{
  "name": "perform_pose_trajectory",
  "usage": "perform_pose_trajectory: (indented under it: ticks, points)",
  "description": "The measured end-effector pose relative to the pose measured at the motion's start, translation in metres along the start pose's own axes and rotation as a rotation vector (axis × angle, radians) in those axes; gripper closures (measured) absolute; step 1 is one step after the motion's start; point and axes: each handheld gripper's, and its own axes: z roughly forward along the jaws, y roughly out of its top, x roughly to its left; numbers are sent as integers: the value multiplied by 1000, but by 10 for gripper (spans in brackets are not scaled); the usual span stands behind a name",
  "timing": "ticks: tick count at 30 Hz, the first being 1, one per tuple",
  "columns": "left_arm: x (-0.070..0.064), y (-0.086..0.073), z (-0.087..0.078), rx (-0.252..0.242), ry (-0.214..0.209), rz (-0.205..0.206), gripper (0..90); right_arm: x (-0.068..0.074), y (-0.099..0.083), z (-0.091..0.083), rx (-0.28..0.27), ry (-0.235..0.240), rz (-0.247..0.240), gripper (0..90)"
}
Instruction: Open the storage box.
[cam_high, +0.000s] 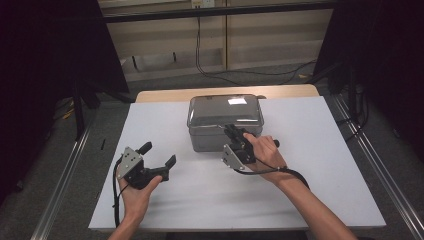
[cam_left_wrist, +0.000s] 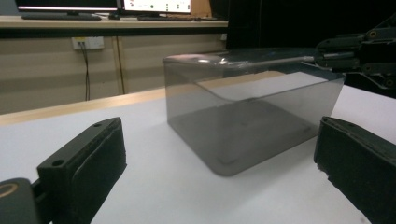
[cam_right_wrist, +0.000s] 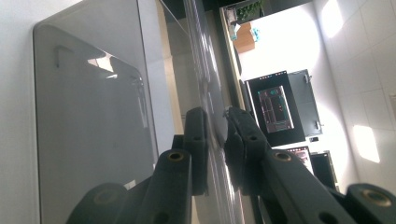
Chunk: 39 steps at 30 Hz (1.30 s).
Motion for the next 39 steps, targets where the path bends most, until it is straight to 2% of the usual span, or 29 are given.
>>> perform_pose_trajectory:
  ticks: [6, 8, 10, 13, 14, 17, 21, 22, 25, 30, 33, 35, 36, 39]
  points:
    - [-2, 11, 20, 25, -16, 11, 19, 0, 0, 0, 3, -3, 5, 784]
    - [-1, 13, 25, 12, -44, 38, 16, -1, 0, 0, 1, -6, 9, 785]
    - [-1, 14, 31, 10, -57, 39, 15, -1, 0, 0, 2, -6, 12, 784]
    - [-2, 15, 38, 20, -71, 72, 19, -2, 0, 0, 2, -6, 12, 784]
    - [-1, 16, 42, 17, -78, 68, 24, -2, 0, 0, -1, -9, 12, 784]
    - [-1, 16, 49, 18, -69, 51, 33, -3, 0, 0, -3, -12, 15, 784]
    - [1, 16, 59, 38, -63, 64, 34, -4, 1, -1, 1, -14, 24, 785]
    - [1, 17, 62, 34, -65, 44, 34, -4, 1, -1, 3, -14, 25, 786]
    - [2, 18, 68, 27, -62, 65, 33, -6, 1, -1, -2, -20, 24, 786]
    - [5, 15, 78, 30, -62, 59, 41, -7, 2, -1, 3, -18, 20, 787]
    - [5, 16, 84, 33, -48, 93, 48, -8, 2, 0, -1, -19, 16, 788]
    - [6, 18, 88, 25, -50, 79, 53, -8, 2, 0, 0, -21, 16, 788]
    - [7, 18, 90, 22, -43, 89, 63, -9, 2, 0, 2, -20, 15, 788]
    - [8, 21, 98, 28, -36, 82, 81, -10, 2, 0, -3, -21, 16, 788]
